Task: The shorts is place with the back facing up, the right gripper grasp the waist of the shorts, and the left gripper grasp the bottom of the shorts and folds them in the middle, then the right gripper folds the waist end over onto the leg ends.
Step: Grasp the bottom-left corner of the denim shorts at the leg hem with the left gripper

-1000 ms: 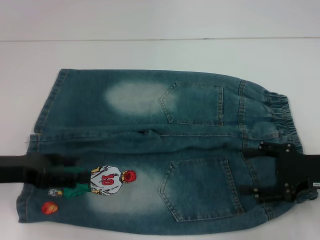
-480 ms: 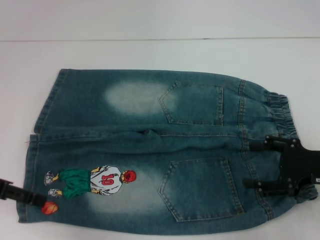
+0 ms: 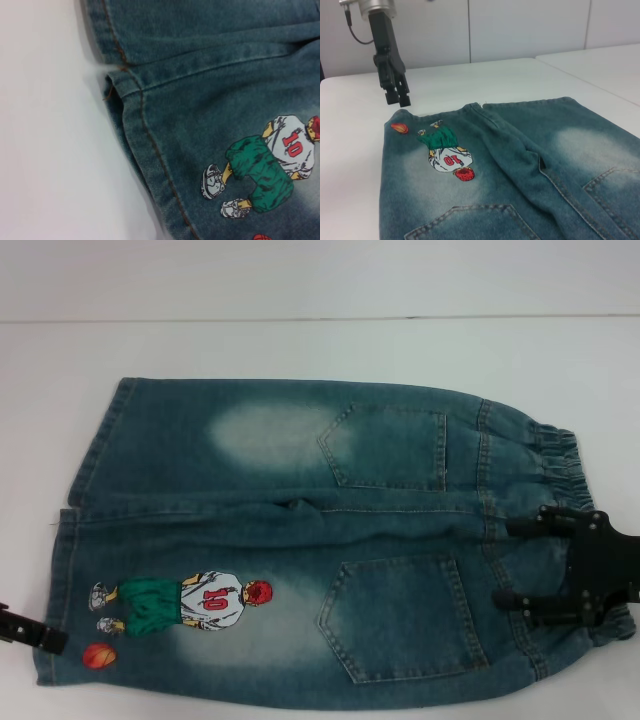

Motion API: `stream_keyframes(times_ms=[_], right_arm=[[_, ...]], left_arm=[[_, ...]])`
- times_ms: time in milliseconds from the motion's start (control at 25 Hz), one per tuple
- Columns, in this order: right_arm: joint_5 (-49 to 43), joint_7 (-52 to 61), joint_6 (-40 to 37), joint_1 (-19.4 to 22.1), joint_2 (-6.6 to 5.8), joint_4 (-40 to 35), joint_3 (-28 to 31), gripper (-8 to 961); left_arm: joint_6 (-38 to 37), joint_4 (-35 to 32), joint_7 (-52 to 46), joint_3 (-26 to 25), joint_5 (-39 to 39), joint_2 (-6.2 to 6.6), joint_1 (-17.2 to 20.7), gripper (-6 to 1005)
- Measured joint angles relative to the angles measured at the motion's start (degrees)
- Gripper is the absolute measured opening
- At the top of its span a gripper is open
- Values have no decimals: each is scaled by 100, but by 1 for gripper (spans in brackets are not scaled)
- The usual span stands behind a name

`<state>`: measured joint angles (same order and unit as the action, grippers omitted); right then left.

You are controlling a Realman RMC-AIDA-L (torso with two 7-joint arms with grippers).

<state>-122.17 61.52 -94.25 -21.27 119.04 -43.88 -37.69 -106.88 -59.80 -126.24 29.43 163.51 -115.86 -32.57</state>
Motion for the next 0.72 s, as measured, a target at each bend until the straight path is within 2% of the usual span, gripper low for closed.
stream_keyframes(times_ms=[720], right_arm=[[-5,39,-141,19,41,-213,43,898]], left_arm=[[257,337,-260,468,23,-28,-14,880]])
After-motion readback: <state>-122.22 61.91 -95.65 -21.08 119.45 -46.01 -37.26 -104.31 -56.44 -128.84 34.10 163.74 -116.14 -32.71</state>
